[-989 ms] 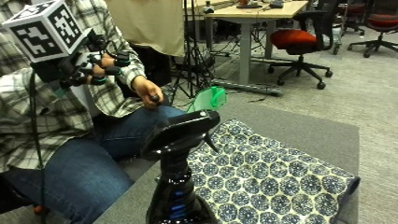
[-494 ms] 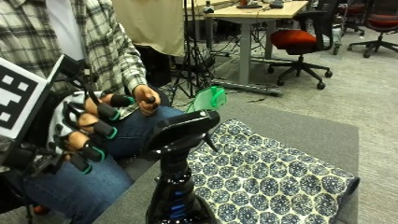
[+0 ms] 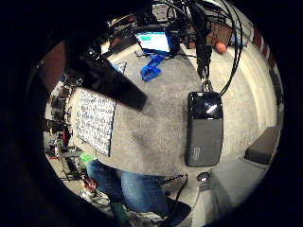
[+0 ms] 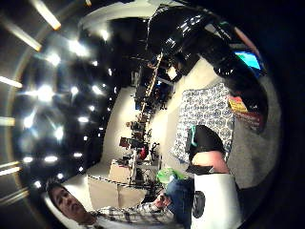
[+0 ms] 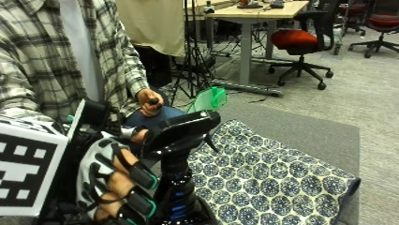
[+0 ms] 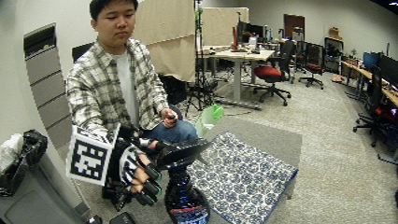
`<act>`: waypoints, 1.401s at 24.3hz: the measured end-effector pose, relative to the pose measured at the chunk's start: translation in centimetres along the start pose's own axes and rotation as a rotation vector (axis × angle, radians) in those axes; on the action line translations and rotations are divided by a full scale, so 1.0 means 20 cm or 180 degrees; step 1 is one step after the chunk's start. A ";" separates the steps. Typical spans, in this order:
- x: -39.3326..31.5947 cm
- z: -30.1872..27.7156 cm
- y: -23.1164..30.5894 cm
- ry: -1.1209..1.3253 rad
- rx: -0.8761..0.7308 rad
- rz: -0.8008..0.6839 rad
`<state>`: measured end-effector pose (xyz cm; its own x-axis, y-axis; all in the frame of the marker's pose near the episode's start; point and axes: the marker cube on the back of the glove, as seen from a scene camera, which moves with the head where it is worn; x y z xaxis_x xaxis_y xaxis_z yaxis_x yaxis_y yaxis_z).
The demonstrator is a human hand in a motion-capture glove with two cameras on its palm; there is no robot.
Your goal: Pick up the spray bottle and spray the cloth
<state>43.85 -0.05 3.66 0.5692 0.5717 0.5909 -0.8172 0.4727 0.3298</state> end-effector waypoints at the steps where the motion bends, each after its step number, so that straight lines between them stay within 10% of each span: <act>1: 0.02 0.01 -0.02 -0.0025 -0.0017 0.0039; 34: 0.09 0.19 -0.45 -0.1026 0.0868 -0.0042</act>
<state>51.85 -5.85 4.64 0.5577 0.3072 0.7711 -0.8287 0.2592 0.4961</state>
